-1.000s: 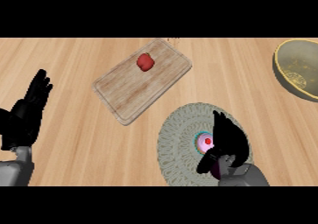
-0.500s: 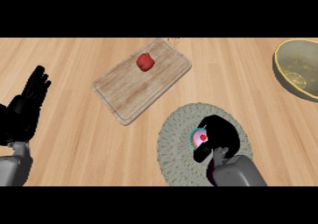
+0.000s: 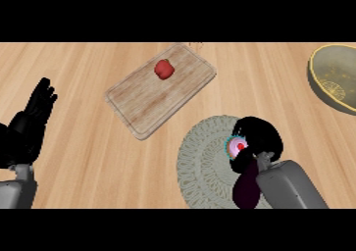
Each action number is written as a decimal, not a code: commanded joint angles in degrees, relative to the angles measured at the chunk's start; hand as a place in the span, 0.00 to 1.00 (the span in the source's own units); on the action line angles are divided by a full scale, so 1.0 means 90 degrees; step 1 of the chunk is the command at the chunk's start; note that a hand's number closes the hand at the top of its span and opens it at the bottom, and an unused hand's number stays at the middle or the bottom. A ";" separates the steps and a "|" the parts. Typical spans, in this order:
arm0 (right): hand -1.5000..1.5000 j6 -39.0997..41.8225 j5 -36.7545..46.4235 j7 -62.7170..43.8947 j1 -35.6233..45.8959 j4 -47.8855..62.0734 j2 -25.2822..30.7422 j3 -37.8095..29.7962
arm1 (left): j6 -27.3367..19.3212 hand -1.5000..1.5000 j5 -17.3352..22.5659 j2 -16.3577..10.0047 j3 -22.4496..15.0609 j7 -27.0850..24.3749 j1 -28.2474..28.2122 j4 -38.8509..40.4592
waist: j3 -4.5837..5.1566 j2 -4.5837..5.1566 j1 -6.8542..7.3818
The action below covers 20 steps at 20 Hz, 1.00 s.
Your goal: Pick the cupcake from the placemat and place it in the bowl
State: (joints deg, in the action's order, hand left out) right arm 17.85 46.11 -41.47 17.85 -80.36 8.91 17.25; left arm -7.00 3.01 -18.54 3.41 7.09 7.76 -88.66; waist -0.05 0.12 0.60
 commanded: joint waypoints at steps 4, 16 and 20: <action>1.00 0.0309 -0.0201 0.3263 0.0163 -0.0090 0.1888 0.0066 | 0.0086 0.50 0.0023 -0.0078 0.0102 -0.0013 -0.0020 0.0018 | -0.0002 -0.0002 -0.0049; 1.00 -0.0673 -0.0490 0.3075 0.0801 -0.1866 0.2523 -0.1995 | 0.0067 0.50 -0.0049 0.0053 0.0136 -0.0057 -0.0139 -0.0017 | 0.0006 -0.0057 -0.0178; 1.00 -0.0467 -0.1256 0.3089 0.0960 -0.1807 0.2655 -0.2989 | 0.0403 0.50 0.0140 -0.0178 0.0388 -0.0232 -0.0274 0.0097 | 0.0005 -0.0024 -0.0075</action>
State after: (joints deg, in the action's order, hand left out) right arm 13.63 39.52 -14.39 24.53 -97.18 31.50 -2.08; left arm -5.50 3.33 -19.07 5.77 6.59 6.99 -87.91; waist 0.03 -0.33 -0.87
